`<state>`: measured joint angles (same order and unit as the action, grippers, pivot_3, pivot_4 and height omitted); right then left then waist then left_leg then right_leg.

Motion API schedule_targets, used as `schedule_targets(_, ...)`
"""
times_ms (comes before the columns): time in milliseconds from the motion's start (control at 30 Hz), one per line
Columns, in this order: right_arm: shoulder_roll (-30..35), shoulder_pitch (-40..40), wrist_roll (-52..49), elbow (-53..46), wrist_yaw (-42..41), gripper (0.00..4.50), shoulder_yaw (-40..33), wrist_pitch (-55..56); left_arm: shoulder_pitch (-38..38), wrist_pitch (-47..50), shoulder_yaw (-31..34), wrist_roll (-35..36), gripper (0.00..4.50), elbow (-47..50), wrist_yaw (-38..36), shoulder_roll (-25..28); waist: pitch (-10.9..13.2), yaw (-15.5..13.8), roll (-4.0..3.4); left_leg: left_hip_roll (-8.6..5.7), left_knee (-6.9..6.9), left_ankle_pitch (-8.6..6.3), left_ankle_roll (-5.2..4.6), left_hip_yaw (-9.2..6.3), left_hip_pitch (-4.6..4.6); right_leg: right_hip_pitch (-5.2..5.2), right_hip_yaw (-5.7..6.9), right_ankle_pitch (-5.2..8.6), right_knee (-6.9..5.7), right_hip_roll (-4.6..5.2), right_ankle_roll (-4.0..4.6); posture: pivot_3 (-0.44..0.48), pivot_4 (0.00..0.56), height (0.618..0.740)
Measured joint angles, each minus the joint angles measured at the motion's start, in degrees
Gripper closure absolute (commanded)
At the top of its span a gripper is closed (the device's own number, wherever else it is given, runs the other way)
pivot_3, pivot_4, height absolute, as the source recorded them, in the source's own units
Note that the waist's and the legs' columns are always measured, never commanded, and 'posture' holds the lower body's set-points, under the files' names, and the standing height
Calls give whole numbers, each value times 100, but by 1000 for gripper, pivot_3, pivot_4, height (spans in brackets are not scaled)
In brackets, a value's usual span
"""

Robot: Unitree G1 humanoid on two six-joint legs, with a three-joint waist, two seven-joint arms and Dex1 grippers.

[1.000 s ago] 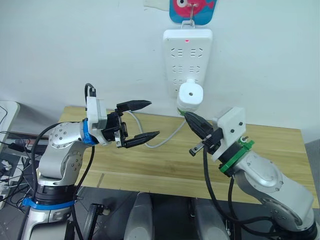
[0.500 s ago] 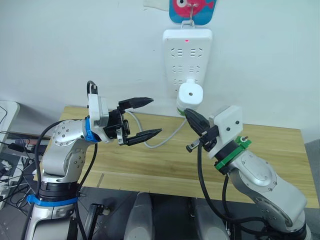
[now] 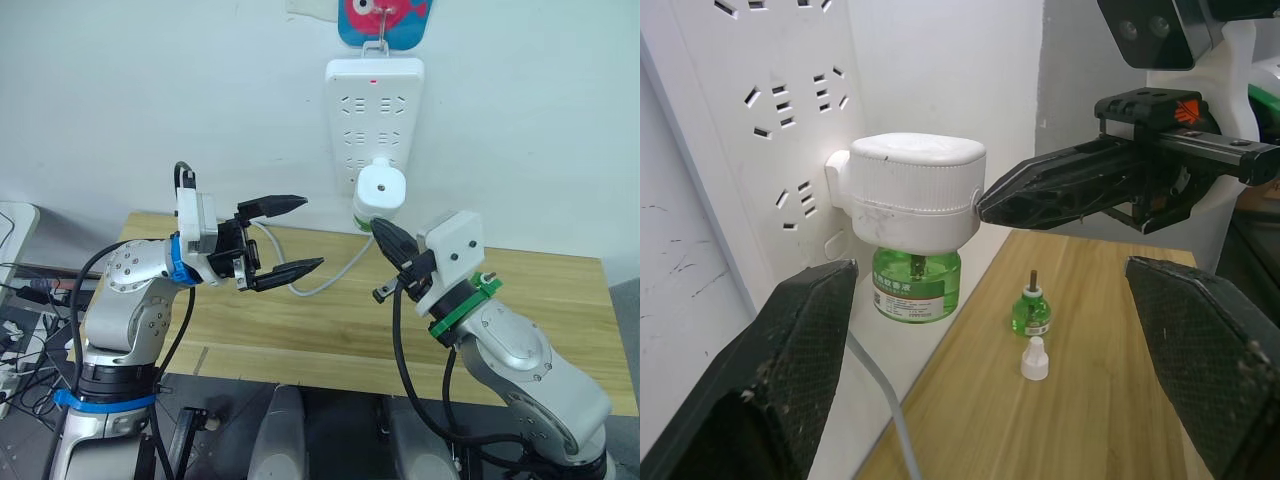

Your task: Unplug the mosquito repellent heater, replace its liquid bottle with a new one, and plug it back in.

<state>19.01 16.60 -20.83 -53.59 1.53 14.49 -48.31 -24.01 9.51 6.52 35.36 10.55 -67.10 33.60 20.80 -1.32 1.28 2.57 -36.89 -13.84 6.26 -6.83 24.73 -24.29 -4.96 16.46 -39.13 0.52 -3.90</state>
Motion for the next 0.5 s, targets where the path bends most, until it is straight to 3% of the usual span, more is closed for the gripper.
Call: schedule_targets(500,-251,39,170,1,-50,4444,-17,-111,-11,-34,-93,-10,0,-20,-59,-21,0,2,0,0,-5,0,1,-1,-3,0,0,0,-14,-1,0,144,344,740)
